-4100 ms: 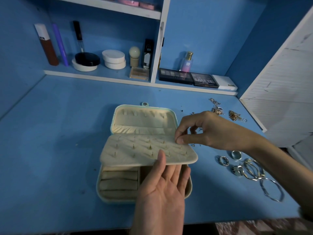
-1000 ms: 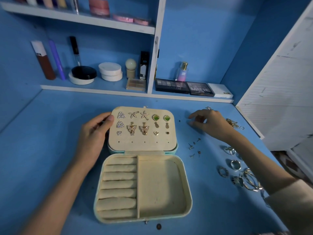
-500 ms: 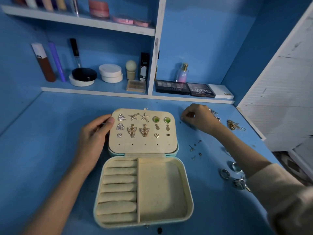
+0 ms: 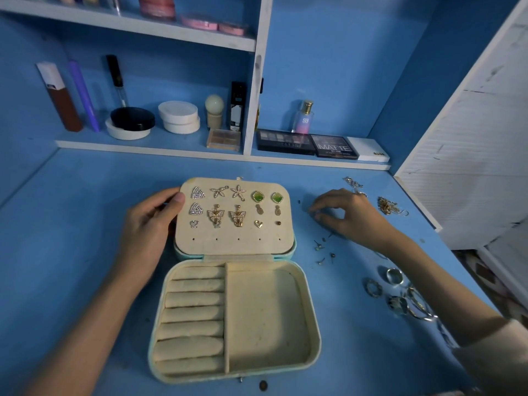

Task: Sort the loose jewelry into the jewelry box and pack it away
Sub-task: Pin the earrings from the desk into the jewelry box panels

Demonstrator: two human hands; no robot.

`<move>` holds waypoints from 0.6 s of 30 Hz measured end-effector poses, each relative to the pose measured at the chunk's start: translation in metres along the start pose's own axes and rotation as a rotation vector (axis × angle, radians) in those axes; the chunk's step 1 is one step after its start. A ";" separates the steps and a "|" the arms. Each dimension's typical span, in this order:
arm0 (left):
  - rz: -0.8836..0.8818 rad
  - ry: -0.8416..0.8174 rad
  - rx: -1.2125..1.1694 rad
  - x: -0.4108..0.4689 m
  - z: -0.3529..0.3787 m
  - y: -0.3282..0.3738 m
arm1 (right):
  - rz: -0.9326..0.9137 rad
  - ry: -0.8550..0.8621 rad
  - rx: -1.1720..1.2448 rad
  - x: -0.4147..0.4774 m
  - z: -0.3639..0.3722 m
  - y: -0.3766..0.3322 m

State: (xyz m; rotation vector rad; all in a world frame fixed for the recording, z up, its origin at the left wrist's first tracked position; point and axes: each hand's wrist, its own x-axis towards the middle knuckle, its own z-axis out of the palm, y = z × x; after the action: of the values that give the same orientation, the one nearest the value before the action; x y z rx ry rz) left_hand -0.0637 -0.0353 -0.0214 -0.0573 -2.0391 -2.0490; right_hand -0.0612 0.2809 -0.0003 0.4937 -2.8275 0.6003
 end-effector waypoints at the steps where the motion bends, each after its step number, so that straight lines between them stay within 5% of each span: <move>1: 0.001 -0.003 -0.004 0.000 0.000 0.000 | -0.005 0.017 -0.004 -0.002 0.000 -0.001; 7: -0.003 0.002 -0.013 0.000 0.000 0.000 | -0.065 -0.038 -0.078 -0.010 0.000 -0.009; 18: -0.035 0.009 -0.021 -0.001 -0.002 0.001 | 0.114 0.009 -0.031 0.031 0.011 -0.013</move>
State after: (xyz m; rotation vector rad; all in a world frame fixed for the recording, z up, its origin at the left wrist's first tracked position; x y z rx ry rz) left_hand -0.0625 -0.0369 -0.0211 -0.0163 -2.0281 -2.0880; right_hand -0.0864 0.2569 0.0023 0.3247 -2.8664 0.5764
